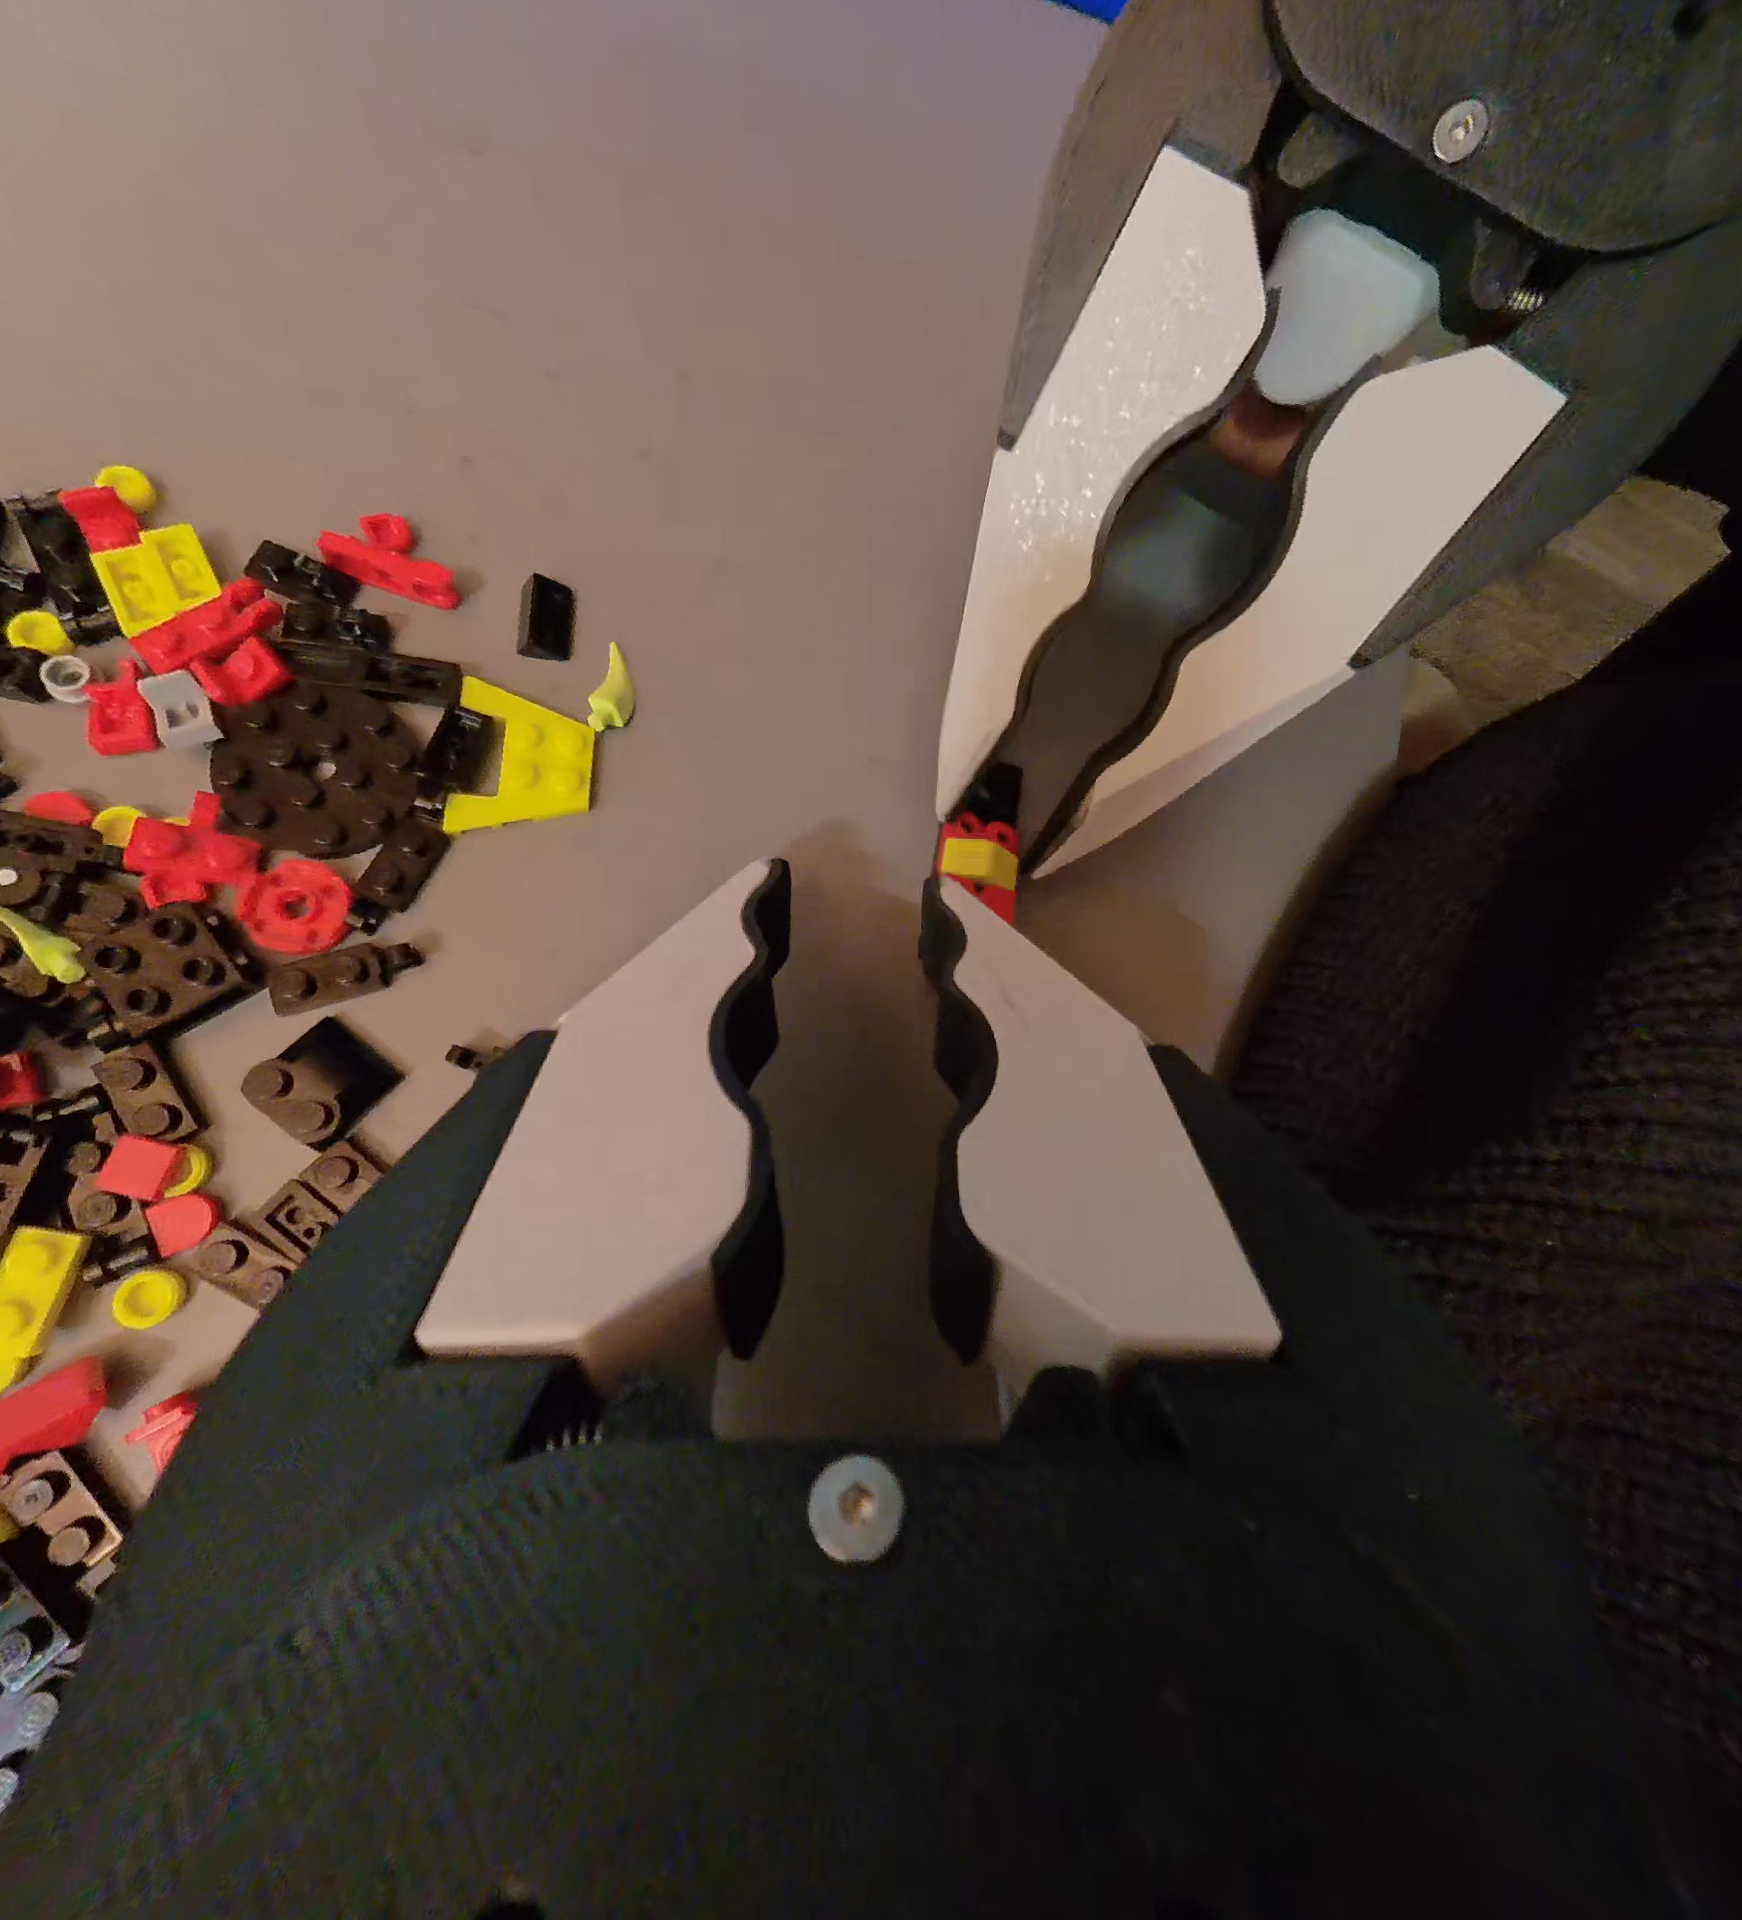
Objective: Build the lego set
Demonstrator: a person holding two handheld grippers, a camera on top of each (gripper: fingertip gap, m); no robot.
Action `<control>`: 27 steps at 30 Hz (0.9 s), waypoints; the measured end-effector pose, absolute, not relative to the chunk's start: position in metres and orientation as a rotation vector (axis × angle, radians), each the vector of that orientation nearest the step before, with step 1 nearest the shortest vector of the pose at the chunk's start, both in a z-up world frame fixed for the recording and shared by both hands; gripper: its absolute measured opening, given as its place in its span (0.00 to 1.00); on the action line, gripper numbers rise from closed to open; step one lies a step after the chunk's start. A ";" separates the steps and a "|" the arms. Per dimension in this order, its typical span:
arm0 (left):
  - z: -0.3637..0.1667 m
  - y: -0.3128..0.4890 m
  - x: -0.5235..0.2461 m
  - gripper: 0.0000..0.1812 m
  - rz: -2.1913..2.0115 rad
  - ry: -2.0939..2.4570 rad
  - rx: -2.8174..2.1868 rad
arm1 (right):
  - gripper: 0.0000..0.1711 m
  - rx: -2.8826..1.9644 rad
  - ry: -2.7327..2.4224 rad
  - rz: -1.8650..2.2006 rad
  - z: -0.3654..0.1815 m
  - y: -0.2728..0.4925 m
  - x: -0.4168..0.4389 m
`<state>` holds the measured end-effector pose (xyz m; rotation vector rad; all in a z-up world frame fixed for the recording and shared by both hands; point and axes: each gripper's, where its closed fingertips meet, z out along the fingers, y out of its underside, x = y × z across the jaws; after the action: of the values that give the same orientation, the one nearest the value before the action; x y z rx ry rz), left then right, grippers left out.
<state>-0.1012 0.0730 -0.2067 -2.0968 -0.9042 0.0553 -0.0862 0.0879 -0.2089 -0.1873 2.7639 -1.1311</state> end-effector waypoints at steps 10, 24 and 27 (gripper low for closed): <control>-0.206 0.085 -0.079 0.14 -0.024 -0.717 -2.165 | 0.12 -0.303 2.787 -1.166 -0.208 0.081 -0.081; -0.215 0.083 -0.079 0.09 -0.045 -0.767 -2.193 | 0.08 -0.267 2.793 -1.167 -0.208 0.082 -0.082; -0.215 0.084 -0.079 0.09 -0.057 -0.779 -2.189 | 0.07 -0.244 2.789 -1.140 -0.208 0.082 -0.081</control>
<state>-0.0790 0.0841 -0.2150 -2.1889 -0.7788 -0.0569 -0.0812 0.0825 -0.2080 -0.2436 2.7885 -1.1404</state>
